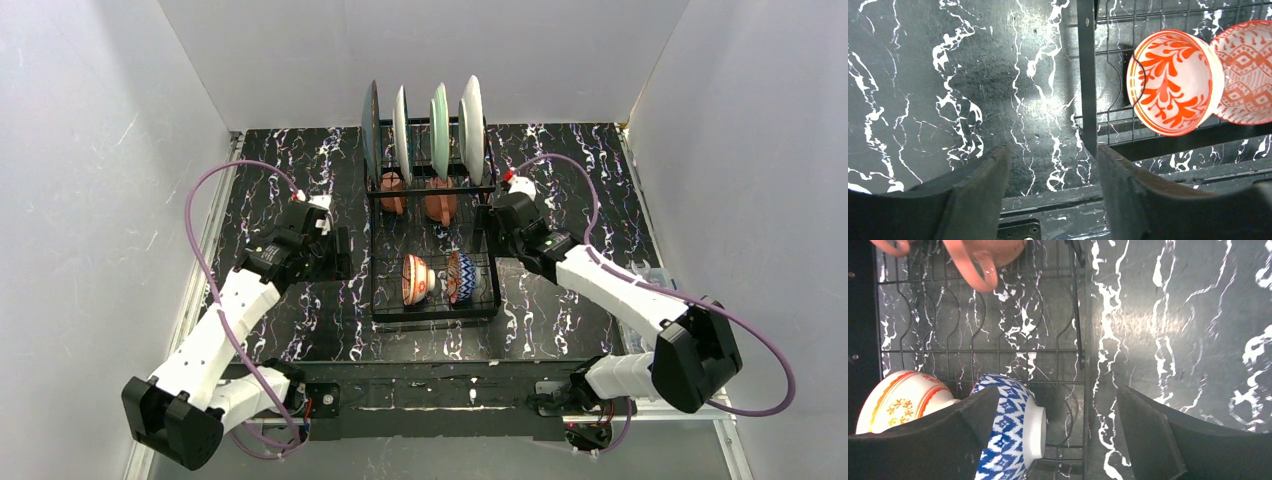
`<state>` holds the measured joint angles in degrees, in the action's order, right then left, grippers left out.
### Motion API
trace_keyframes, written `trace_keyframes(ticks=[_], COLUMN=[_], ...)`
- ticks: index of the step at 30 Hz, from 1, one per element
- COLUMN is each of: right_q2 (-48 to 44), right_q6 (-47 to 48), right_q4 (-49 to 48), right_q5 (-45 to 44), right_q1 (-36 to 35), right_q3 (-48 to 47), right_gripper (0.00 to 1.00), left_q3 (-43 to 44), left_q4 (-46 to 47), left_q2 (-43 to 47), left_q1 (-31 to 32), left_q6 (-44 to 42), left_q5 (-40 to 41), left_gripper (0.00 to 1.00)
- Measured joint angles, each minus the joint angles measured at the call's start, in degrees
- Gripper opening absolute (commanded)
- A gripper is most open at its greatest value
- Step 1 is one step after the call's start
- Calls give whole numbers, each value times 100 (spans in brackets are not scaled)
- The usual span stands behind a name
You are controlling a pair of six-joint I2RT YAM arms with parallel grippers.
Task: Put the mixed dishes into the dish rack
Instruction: Reset both arms
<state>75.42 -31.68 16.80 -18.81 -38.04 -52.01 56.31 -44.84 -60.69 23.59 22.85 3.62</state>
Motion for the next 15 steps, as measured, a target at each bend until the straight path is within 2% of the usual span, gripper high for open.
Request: trace_keyframes(ticks=[3,4,15], right_q2=[-122,-149,-813], right_q6=[286,393,1132], right_q4=[203,284,892], right_q5=[4,4,0], right_q1=[4,4,4], right_q3=[-260,-374,-756], right_gripper=[98,98,98], left_q3=[111,151,236], left_q4=[-26,-31,-13], left_q2=[177,249,1023], left_q1=[0,0,0], left_q6=[-122,-166,-229], left_q5=[0,2,223], left_gripper=[95,98,98])
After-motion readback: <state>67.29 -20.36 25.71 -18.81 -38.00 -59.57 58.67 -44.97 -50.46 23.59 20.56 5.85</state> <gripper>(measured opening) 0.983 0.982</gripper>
